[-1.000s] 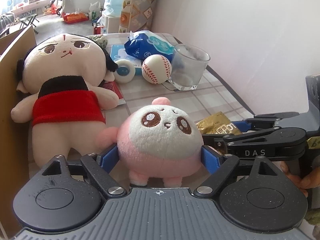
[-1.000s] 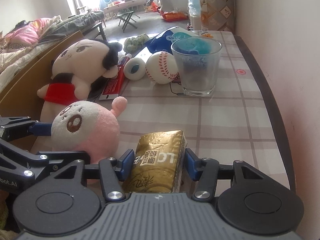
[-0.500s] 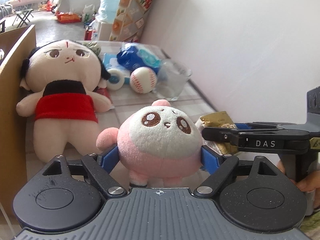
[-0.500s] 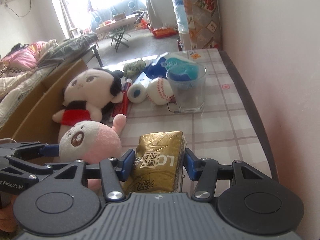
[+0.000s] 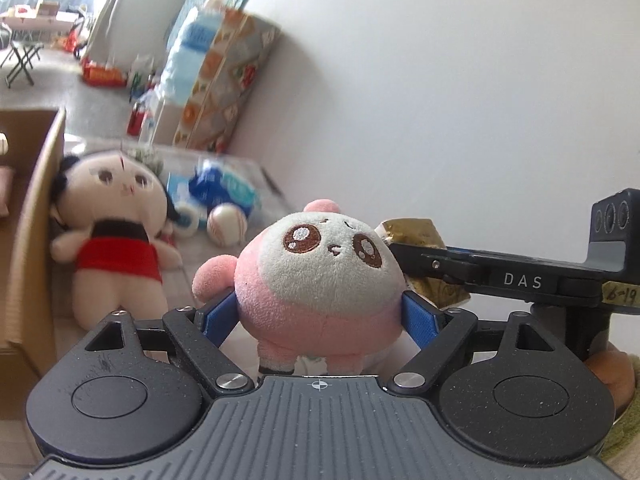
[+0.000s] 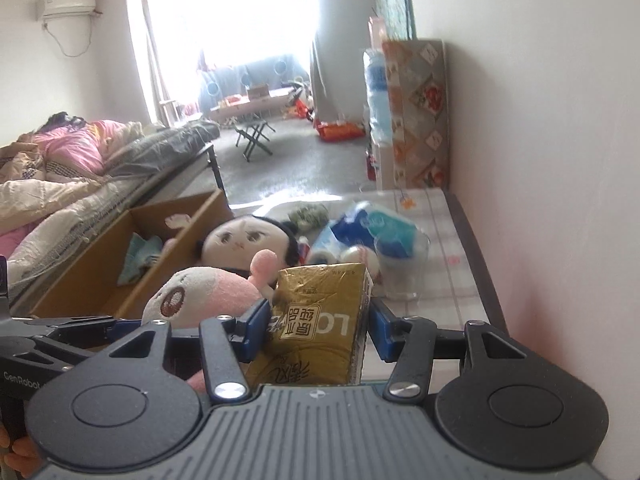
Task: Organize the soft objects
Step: 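Carry the pink plush and gold packet over the cardboard box with both tools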
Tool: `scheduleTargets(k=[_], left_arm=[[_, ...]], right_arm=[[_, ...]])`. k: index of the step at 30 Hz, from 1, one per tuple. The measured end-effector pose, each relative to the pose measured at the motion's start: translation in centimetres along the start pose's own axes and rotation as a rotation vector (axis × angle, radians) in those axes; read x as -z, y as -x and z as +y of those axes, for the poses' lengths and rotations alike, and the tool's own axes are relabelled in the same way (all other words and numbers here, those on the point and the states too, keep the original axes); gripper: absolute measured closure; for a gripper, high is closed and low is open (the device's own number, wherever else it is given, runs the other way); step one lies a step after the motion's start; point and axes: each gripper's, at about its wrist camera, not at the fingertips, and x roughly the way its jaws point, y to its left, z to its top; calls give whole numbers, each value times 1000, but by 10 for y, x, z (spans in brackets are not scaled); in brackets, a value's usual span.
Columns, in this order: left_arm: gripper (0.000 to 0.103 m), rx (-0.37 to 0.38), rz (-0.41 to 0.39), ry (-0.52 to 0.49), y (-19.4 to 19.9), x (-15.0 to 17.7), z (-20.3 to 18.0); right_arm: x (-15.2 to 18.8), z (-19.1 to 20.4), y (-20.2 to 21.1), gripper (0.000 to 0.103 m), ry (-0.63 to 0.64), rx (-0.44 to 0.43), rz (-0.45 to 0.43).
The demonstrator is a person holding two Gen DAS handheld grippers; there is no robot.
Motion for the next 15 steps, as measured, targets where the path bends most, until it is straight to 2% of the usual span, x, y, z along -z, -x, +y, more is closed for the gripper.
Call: scheduleTargets(k=[8, 12, 15], left_arm=[[18, -10, -161, 15, 68, -19, 7], [18, -51, -234, 24, 97, -34, 18], [18, -110, -282, 24, 117, -44, 27]], right_arm=[[-36, 54, 31, 47, 89, -78, -98], [-59, 84, 31, 47, 134, -152, -132], [-77, 106, 24, 47, 169, -209, -151]])
